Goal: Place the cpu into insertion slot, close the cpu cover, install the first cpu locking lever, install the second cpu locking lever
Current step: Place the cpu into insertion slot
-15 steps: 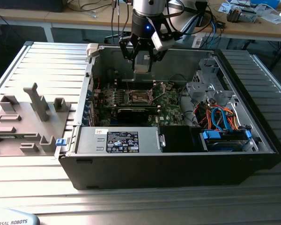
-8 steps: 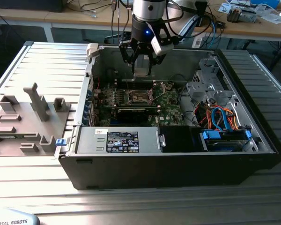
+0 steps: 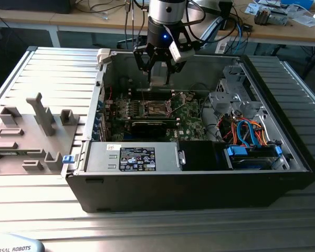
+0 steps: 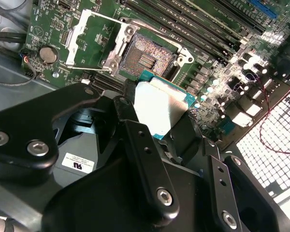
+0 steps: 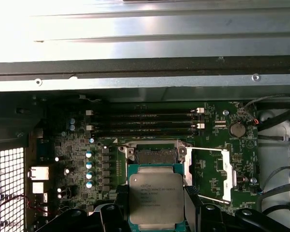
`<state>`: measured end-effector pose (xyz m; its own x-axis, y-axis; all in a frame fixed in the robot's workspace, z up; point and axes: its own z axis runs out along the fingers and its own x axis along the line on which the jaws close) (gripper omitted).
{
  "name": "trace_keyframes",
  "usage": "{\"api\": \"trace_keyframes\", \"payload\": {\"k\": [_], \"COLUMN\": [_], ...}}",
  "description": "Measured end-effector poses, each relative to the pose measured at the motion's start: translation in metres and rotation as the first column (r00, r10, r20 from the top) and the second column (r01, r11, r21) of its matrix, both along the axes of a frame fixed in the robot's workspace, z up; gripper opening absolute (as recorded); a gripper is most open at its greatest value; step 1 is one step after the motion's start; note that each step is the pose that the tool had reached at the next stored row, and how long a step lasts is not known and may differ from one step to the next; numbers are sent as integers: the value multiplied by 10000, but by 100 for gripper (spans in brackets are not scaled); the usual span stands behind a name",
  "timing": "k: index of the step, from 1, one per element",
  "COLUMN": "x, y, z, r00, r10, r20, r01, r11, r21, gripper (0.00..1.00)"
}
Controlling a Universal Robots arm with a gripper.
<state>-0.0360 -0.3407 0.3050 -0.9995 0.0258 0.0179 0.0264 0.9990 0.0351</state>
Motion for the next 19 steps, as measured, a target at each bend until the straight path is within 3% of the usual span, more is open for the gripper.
{"api": "trace_keyframes", "payload": {"k": [2,19], "x": [0,0], "y": [0,0], "z": [-74,-79], "r00": [10000,9998], "r10": [0,-186], "r20": [0,-1], "r01": [0,186], "r11": [10000,9998], "r21": [-2,-3], "gripper": [54,54]}}
